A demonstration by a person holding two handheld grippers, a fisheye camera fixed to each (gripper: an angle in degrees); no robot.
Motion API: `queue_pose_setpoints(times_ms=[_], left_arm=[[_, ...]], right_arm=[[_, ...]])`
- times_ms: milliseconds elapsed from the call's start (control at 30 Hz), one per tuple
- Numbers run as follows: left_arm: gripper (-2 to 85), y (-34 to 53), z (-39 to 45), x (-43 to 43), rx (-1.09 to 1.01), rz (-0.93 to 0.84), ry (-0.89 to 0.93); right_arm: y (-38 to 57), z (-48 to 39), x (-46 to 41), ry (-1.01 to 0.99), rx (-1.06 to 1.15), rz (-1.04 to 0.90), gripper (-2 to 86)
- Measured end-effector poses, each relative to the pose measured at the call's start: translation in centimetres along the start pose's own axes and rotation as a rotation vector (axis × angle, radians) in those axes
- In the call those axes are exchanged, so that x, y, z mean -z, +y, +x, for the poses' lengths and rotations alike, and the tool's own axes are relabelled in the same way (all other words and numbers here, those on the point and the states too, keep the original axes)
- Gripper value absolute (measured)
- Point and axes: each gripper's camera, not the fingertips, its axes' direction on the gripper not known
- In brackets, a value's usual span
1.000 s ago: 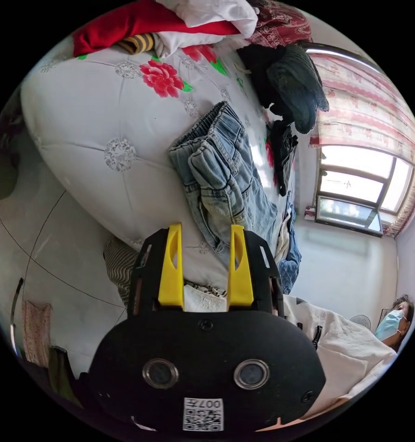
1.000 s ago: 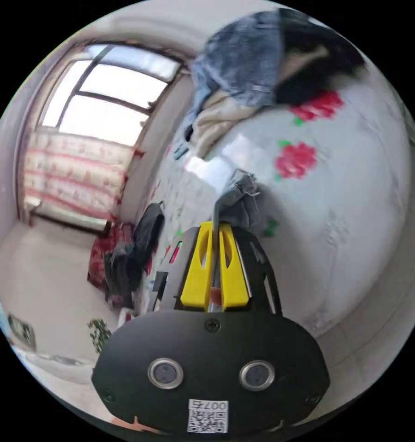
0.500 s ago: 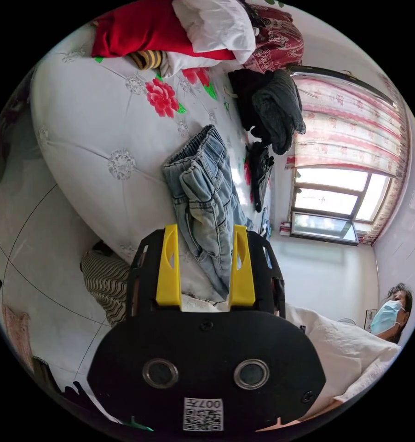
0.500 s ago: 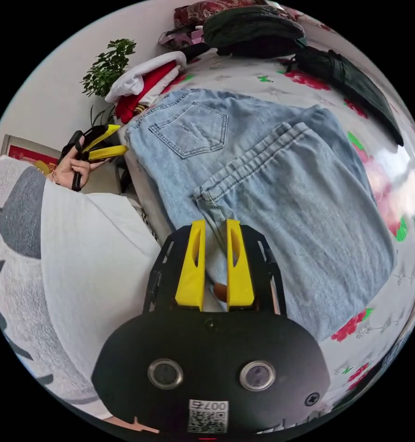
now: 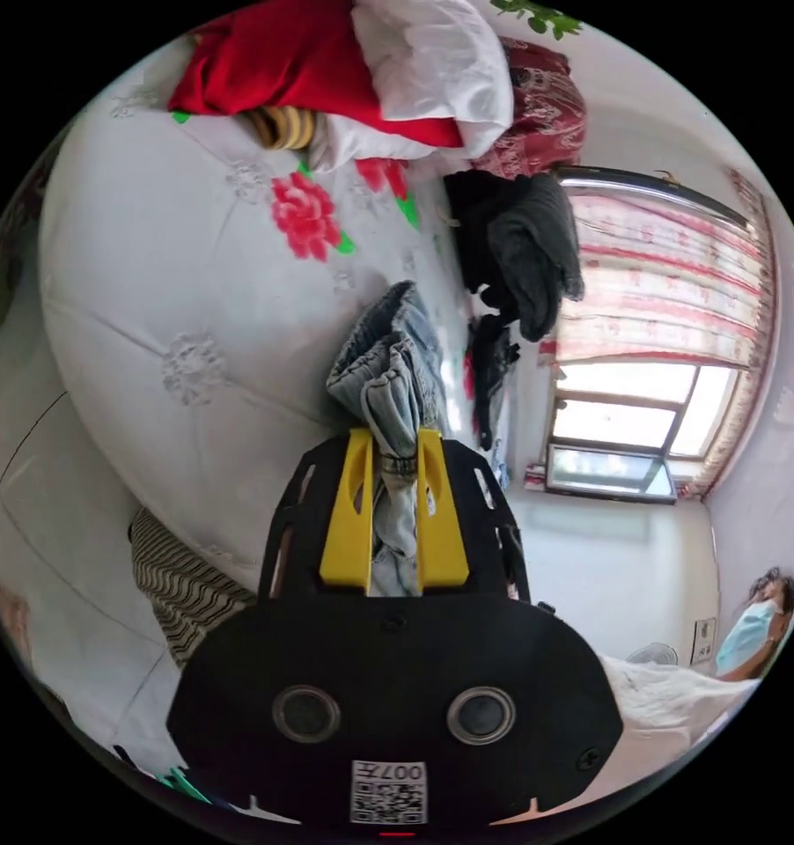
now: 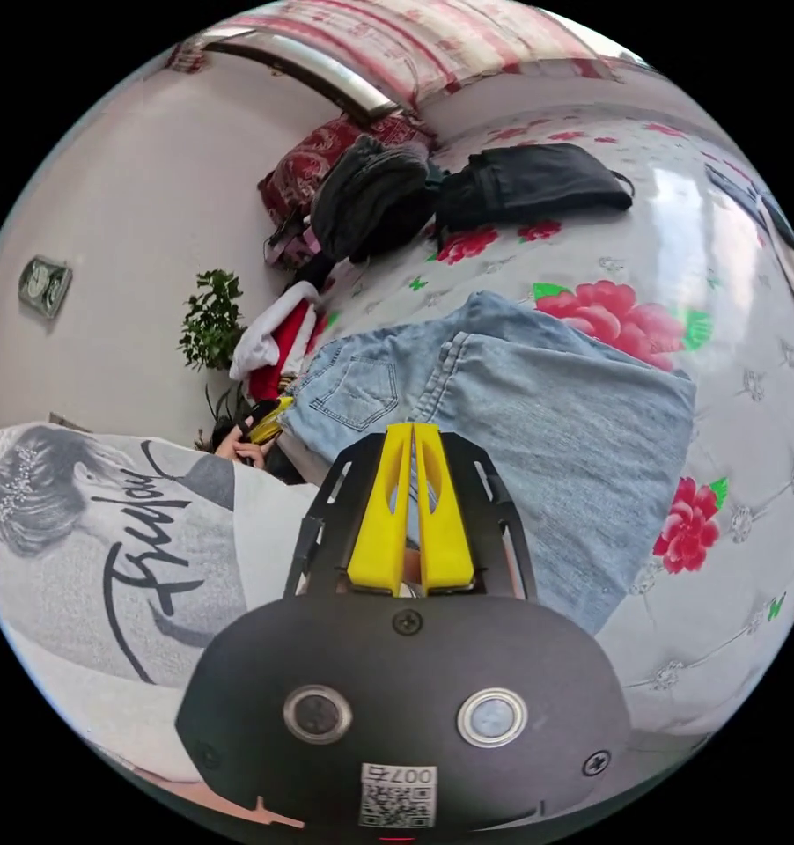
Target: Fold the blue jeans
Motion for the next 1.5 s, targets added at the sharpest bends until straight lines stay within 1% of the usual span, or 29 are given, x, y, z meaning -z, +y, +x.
queue_pose_setpoints(times_ms=[100,133,167,200,267,300,367,400,433,467,500,567,600,633,667,700,733,800,867,967,1033,1100,1200,1233,1267,1300,1333,1400,1500], left_arm=[[7.0,-0.9,5.7,-0.2,-0.222,-0.055,0.036],[6.9,-1.1,8.9,-0.7,-0.331,-0.094,0.041],[6.9,-1.1,12.3,-1.3,-0.451,-0.14,0.052],[6.9,-0.9,14.1,-1.8,-0.514,-0.166,0.061],[6.8,0.9,21.4,-4.2,-0.787,-0.299,0.107],[6.8,1.7,23.2,-5.0,-0.86,-0.342,0.12],[7.1,6.1,28.9,-9.4,-1.121,-0.555,0.182],[7.4,7.4,29.9,-10.8,-1.171,-0.622,0.201],[8.0,10.1,31.1,-14.0,-1.246,-0.765,0.243],[9.6,12.5,31.2,-17.5,-1.256,-0.892,0.275],[10.3,13.6,30.9,-19.3,-1.238,-0.95,0.288],[12.7,17.1,29.0,-25.1,-1.158,-1.135,0.287],[13.5,17.7,28.5,-26.0,-1.145,-1.159,0.266],[14.6,18.3,27.6,-27.2,-1.127,-1.186,0.195],[14.9,18.3,26.7,-27.4,-1.114,-1.166,0.124],[14.5,17.9,26.3,-27.2,-1.109,-1.143,0.103],[13.8,16.7,25.3,-26.4,-1.086,-1.084,0.06],[13.4,13.7,23.4,-24.8,-1.006,-0.985,-0.008],[14.0,9.4,20.4,-22.5,-0.871,-0.88,-0.096],[15.1,5.9,17.2,-19.8,-0.729,-0.781,-0.106],[15.8,5.1,15.5,-19.5,-0.642,-0.766,-0.097],[16.1,5.4,14.2,-20.2,-0.579,-0.785,-0.103],[16.4,7.5,13.1,-23.0,-0.539,-0.876,-0.136],[15.7,8.3,13.2,-24.1,-0.528,-0.892,-0.126],[14.3,8.9,13.4,-25.1,-0.511,-0.896,-0.108],[12.4,9.2,13.5,-25.7,-0.492,-0.914,-0.099],[8.6,9.5,13.9,-26.7,-0.466,-0.944,-0.103],[6.3,9.7,15.9,-27.5,-0.517,-0.945,-0.126],[5.4,8.6,21.0,-27.9,-0.604,-0.914,-0.057]], right_arm=[[1.3,3.3,3.5,0.01,-0.07,0.049,-0.3],[1.7,4.0,4.3,0.018,-0.086,0.067,-0.3],[2.5,5.4,6.0,0.032,-0.121,0.107,-0.3],[3.5,6.8,7.9,0.051,-0.158,0.156,-0.3],[5.3,8.6,10.7,0.095,-0.212,0.244,-0.3],[6.6,9.8,12.3,0.122,-0.245,0.29,-0.3],[8.5,11.8,14.2,0.148,-0.299,0.337,-0.2],[9.8,13.3,15.2,0.149,-0.332,0.362,-0.2],[10.5,14.1,15.6,0.147,-0.351,0.372,-0.1],[11.9,15.9,16.1,0.137,-0.398,0.386,0.0],[13.3,17.6,16.5,0.121,-0.445,0.404,0.2],[15.5,20.3,16.8,0.084,-0.514,0.429,0.7],[16.8,21.9,17.0,0.049,-0.55,0.451,1.5],[17.5,22.6,17.1,0.028,-0.56,0.464,2.0],[18.7,23.9,17.2,-0.01,-0.579,0.483,3.0],[19.6,25.3,17.2,-0.04,-0.597,0.487,4.1],[20.0,26.0,17.1,-0.052,-0.604,0.484,4.7],[20.9,28.9,16.3,-0.088,-0.622,0.447,6.8],[20.8,31.1,15.6,-0.106,-0.628,0.413,8.7],[19.4,34.9,14.3,-0.169,-0.624,0.359,11.4],[18.1,37.0,13.2,-0.213,-0.613,0.324,12.5],[15.7,39.0,10.8,-0.24,-0.59,0.233,12.9],[12.9,40.0,7.5,-0.265,-0.555,0.107,12.0],[12.4,40.1,7.1,-0.244,-0.558,0.094,11.7],[11.7,40.3,6.3,-0.196,-0.553,0.039,11.1],[11.0,40.5,5.7,-0.195,-0.542,0.0,10.3],[10.6,40.7,5.4,-0.205,-0.543,-0.014,9.8],[8.9,40.4,5.4,-0.186,-0.517,-0.02,8.2],[3.9,39.3,6.6,-0.217,-0.447,0.027,6.9]])
